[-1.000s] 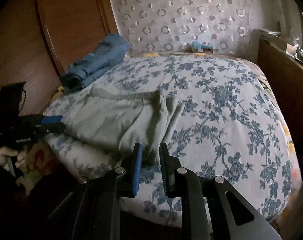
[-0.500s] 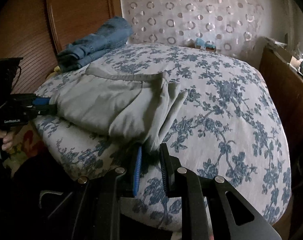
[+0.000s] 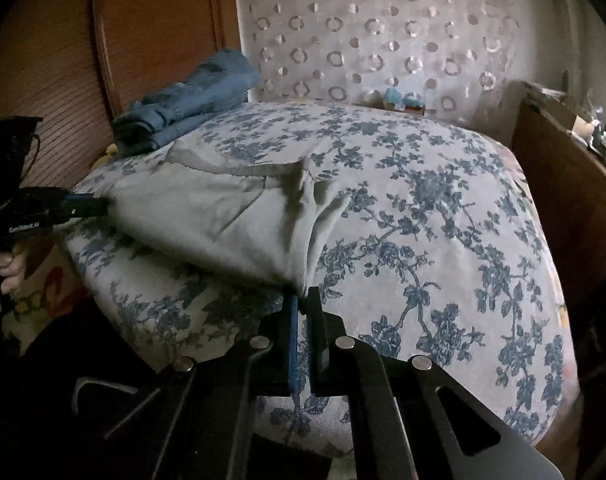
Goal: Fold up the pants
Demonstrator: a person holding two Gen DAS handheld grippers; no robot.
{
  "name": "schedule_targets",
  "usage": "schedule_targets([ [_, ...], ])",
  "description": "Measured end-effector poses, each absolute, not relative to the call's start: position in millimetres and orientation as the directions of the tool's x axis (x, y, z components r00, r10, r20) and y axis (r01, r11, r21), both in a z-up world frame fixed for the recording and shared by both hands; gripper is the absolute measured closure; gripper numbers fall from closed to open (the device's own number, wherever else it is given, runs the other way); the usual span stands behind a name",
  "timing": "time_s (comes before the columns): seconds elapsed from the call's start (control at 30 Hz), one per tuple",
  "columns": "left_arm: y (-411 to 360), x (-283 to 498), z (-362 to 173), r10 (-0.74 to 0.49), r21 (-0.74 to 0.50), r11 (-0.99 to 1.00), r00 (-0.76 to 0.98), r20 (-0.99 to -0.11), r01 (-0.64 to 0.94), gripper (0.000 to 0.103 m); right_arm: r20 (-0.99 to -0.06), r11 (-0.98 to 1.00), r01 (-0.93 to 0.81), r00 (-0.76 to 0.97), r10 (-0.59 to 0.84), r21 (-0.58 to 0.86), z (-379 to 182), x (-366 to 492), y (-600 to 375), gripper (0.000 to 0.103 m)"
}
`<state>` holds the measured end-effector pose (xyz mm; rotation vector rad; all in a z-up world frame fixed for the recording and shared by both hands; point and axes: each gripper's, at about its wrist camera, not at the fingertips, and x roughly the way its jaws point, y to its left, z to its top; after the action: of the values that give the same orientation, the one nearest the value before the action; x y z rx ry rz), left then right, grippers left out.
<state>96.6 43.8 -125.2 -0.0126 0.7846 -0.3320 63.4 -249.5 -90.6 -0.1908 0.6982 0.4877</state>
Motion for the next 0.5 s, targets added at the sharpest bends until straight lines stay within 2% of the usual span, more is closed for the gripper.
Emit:
schedule_targets([
  [0.13,44.6,98.4,-124.6,-0.302,-0.144,0.947,0.648,-0.699,0.286,0.092,-0.67,0.865,-0.501,0.648,0.362,-0.018,-90.0,65.7,-245.6,0.1],
  [0.27,42.3,94.1,-115.4,-0.309,-0.143,0.944,0.653,-0.692,0.296,0.09,-0.671,0.863,-0.504,0.626,0.396,0.039,-87.9,68.1,-253.7,0.1],
  [0.37,39.0,91.6,-108.3,-0.32,-0.131,0.938,0.658,-0.682,0.32,0.078,-0.653,0.862,-0.504,0.637,0.409,0.048,-80.5,61.7,-256.4,0.099],
  [0.43,36.5,91.1,-103.6,-0.322,-0.123,0.936,0.662,-0.677,0.33,0.064,-0.644,0.865,-0.5,0.65,0.403,0.037,-75.4,56.9,-255.8,0.099],
  [0.5,34.4,92.2,-100.7,-0.314,-0.11,0.938,0.669,-0.674,0.329,0.06,-0.636,0.864,-0.502,0.657,0.405,0.031,-70.0,53.4,-254.8,0.099],
])
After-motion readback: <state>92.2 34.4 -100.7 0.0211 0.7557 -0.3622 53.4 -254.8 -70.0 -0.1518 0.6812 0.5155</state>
